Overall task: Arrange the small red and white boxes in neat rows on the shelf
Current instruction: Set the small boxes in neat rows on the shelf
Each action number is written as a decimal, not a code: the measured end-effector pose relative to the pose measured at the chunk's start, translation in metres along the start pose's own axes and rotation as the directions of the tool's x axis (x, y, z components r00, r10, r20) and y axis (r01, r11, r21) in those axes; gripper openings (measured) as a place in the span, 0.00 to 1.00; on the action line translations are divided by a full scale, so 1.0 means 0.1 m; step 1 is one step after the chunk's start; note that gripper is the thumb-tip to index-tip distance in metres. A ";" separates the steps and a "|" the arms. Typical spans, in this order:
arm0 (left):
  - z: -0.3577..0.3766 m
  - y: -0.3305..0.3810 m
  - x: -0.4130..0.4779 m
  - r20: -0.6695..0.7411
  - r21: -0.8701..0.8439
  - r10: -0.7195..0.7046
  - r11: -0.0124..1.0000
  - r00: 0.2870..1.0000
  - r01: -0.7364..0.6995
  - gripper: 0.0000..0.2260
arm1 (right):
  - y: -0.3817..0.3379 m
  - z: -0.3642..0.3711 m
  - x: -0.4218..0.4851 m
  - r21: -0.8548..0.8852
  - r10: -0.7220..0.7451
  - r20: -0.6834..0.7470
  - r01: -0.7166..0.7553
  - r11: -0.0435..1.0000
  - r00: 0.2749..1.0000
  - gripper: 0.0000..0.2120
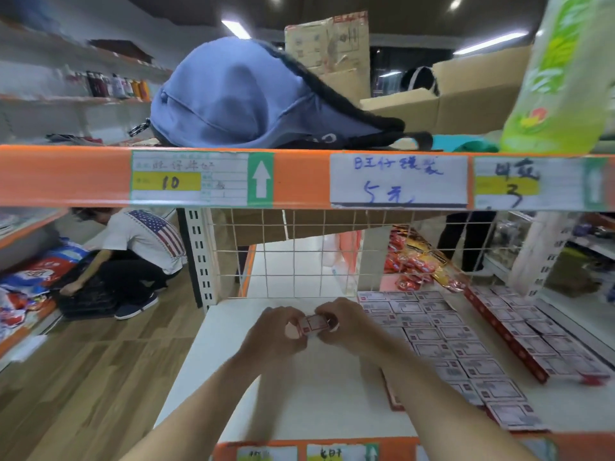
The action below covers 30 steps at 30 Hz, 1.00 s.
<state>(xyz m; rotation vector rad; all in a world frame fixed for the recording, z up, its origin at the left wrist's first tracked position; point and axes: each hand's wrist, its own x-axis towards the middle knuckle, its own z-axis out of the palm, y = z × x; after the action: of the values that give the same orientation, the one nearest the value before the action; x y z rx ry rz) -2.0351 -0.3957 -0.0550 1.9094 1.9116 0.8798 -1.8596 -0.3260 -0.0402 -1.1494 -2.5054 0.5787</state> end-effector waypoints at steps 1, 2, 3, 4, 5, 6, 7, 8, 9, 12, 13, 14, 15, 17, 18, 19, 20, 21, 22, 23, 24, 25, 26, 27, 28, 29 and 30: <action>0.03 0.09 0.00 -0.001 0.000 0.016 1.000 1.000 -0.016 0.11 | 0.03 -0.07 -0.10 0.006 0.003 -0.015 -0.003 1.000 1.000 0.04; 0.08 0.20 -0.01 -0.001 0.004 0.036 0.999 0.999 -0.036 0.12 | 0.05 -0.15 -0.20 0.009 0.006 -0.034 -0.006 1.000 0.999 0.03; 0.13 0.29 -0.02 0.004 0.006 0.057 0.998 0.998 -0.057 0.12 | 0.09 -0.22 -0.31 0.014 0.019 -0.043 -0.018 1.000 0.999 0.03; 0.20 0.40 -0.03 0.015 0.008 0.074 0.997 0.997 -0.075 0.12 | 0.13 -0.28 -0.42 0.019 0.032 -0.043 -0.031 0.999 0.999 0.05; 0.27 0.50 -0.04 0.027 0.006 0.088 0.996 0.996 -0.089 0.13 | 0.17 -0.35 -0.54 0.017 0.043 -0.039 -0.042 0.999 0.998 0.05; 0.34 0.61 -0.06 0.037 -0.001 0.097 0.995 0.995 -0.097 0.13 | 0.23 -0.41 -0.65 0.005 0.056 -0.039 -0.055 0.998 0.998 0.05; 0.41 0.72 -0.08 0.044 -0.014 0.108 0.994 0.993 -0.108 0.14 | 0.28 -0.47 -0.77 -0.003 0.072 -0.053 -0.072 0.997 0.996 0.03; 0.48 0.84 -0.09 0.056 -0.022 0.118 0.993 0.991 -0.117 0.13 | 0.33 -0.54 -0.90 -0.006 0.096 -0.071 -0.097 0.995 0.993 0.02; 0.55 0.96 -0.11 0.071 -0.034 0.136 0.990 0.988 -0.134 0.12 | 0.38 -0.60 -1.03 -0.005 0.123 -0.087 -0.124 0.992 0.989 0.03; 0.76 1.32 -0.18 0.120 -0.093 0.185 0.980 0.975 -0.175 0.08 | 0.51 -0.81 -1.40 -0.024 0.176 -0.096 -0.179 0.984 0.980 0.13; 0.84 1.42 -0.19 0.139 -0.114 0.195 0.977 0.971 -0.180 0.08 | 0.55 -0.88 -1.51 -0.033 0.191 -0.091 -0.194 0.980 0.977 0.15; 0.92 1.52 -0.20 0.153 -0.125 0.208 0.974 0.966 -0.190 0.07 | 0.60 -0.95 -1.60 -0.043 0.203 -0.085 -0.207 0.977 0.975 0.16; 1.00 1.59 -0.19 0.162 -0.127 0.228 0.970 0.960 -0.208 0.07 | 0.66 -1.00 -1.69 -0.052 0.222 -0.083 -0.227 0.973 0.971 0.17; 1.16 1.74 -0.17 0.159 -0.134 0.270 0.959 0.950 -0.251 0.08 | 0.77 -1.08 -1.86 -0.064 0.290 -0.084 -0.295 0.953 0.953 0.21; 1.24 1.82 -0.15 0.159 -0.136 0.283 0.955 0.946 -0.263 0.09 | 0.83 -1.12 -1.94 -0.057 0.319 -0.102 -0.326 0.944 0.942 0.23; 1.31 1.90 -0.13 0.161 -0.135 0.296 0.952 0.942 -0.276 0.12 | 0.89 -1.15 -2.02 -0.048 0.343 -0.123 -0.351 0.935 0.931 0.24; 1.38 1.97 -0.12 0.172 -0.128 0.300 0.951 0.938 -0.280 0.15 | 0.93 -1.20 -2.09 -0.047 0.362 -0.141 -0.371 0.927 0.922 0.23; 1.44 2.05 -0.10 0.184 -0.130 0.302 0.951 0.935 -0.282 0.17 | 0.97 -1.24 -2.16 -0.053 0.383 -0.147 -0.394 0.918 0.912 0.21; 1.50 2.12 -0.07 0.201 -0.138 0.314 0.947 0.928 -0.291 0.18 | 1.02 -1.28 -2.23 -0.055 0.399 -0.161 -0.412 0.910 0.903 0.20; 1.58 2.18 -0.04 0.221 -0.148 0.334 0.940 0.916 -0.307 0.17 | 1.07 -1.32 -2.29 -0.051 0.423 -0.178 -0.437 0.898 0.888 0.19; 1.66 2.25 -0.01 0.233 -0.158 0.359 0.931 0.904 -0.329 0.16 | 1.13 -1.35 -2.36 -0.045 0.442 -0.205 -0.459 0.887 0.874 0.19; 1.75 2.31 0.02 0.242 -0.164 0.374 0.925 0.895 -0.342 0.15 | 1.18 -1.39 -2.44 -0.038 0.459 -0.231 -0.480 0.877 0.858 0.18; 1.82 2.37 0.03 0.248 -0.159 0.383 0.922 0.890 -0.353 0.15 | 1.24 -1.40 -2.50 -0.037 0.476 -0.254 -0.500 0.865 0.842 0.16; 1.89 2.43 0.03 0.252 -0.142 0.384 0.922 0.888 -0.359 0.16 | 1.31 -1.41 -2.56 -0.037 0.496 -0.269 -0.524 0.851 0.825 0.15; 1.95 2.49 0.03 0.254 -0.129 0.385 0.922 0.887 -0.364 0.17 | 1.37 -1.42 -2.61 -0.042 0.509 -0.278 -0.540 0.841 0.815 0.14; 2.01 2.53 0.02 0.257 -0.126 0.387 0.922 0.886 -0.366 0.17 | 1.43 -1.43 -2.65 -0.040 0.516 -0.285 -0.548 0.836 0.808 0.14; 2.06 2.57 0.01 0.259 -0.133 0.391 0.920 0.883 -0.368 0.18 | 1.48 -1.44 -2.67 -0.036 0.522 -0.289 -0.554 0.832 0.803 0.15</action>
<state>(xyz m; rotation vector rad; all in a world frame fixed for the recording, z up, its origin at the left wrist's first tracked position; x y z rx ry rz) -1.7068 -0.3696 -0.0567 2.2623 1.3418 0.7209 -1.5335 -0.4120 -0.0198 -1.8763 -1.9887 0.3698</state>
